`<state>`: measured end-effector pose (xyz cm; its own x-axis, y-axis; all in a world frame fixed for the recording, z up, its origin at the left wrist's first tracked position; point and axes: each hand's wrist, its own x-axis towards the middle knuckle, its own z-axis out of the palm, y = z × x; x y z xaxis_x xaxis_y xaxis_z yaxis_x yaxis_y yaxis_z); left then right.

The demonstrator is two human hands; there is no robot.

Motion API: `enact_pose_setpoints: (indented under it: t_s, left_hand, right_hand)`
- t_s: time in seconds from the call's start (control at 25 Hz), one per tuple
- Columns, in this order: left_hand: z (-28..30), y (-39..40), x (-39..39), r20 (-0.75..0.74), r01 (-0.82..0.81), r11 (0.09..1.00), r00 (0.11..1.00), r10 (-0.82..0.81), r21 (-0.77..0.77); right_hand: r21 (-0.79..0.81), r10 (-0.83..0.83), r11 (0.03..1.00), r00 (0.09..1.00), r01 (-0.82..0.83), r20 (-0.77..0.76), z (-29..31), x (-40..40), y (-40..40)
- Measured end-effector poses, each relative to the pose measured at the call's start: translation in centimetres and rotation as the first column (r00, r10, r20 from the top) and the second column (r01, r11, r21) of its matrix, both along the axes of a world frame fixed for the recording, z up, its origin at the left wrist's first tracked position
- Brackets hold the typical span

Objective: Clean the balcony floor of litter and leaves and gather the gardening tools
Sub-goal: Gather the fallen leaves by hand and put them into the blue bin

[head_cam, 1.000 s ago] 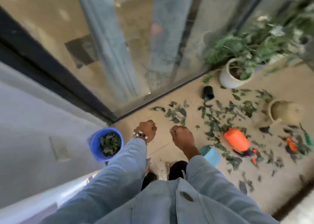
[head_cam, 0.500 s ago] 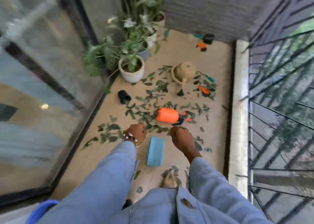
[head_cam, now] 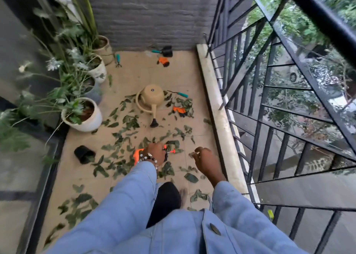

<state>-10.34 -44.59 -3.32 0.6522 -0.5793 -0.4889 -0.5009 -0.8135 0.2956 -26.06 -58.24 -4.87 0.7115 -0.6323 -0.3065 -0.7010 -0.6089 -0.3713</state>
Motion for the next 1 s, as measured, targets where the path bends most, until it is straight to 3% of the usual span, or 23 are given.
enact_pose_setpoints:
  t_s: [0.32, 0.68, 1.0]
  left_hand:
    - [-1.0, -15.7, 9.6, -0.058, 0.038, 0.999, 0.998, -0.037, 0.021]
    - [0.5, -31.6, 23.5, -0.036, 0.014, 0.999, 0.999, -0.015, -0.032]
    - [-0.2, -46.3, 35.8, -0.027, -0.127, 0.992, 0.991, 0.128, 0.020]
  right_hand:
    - [0.037, -0.028, 0.999, 0.996, 0.031, -0.090, -0.2, 8.5, -14.9]
    - [0.077, -0.093, 0.992, 0.995, 0.096, -0.038, 0.4, 22.4, -31.4]
    - [0.089, 0.125, 0.989, 0.991, -0.120, -0.052, 0.3, 38.0, -49.7]
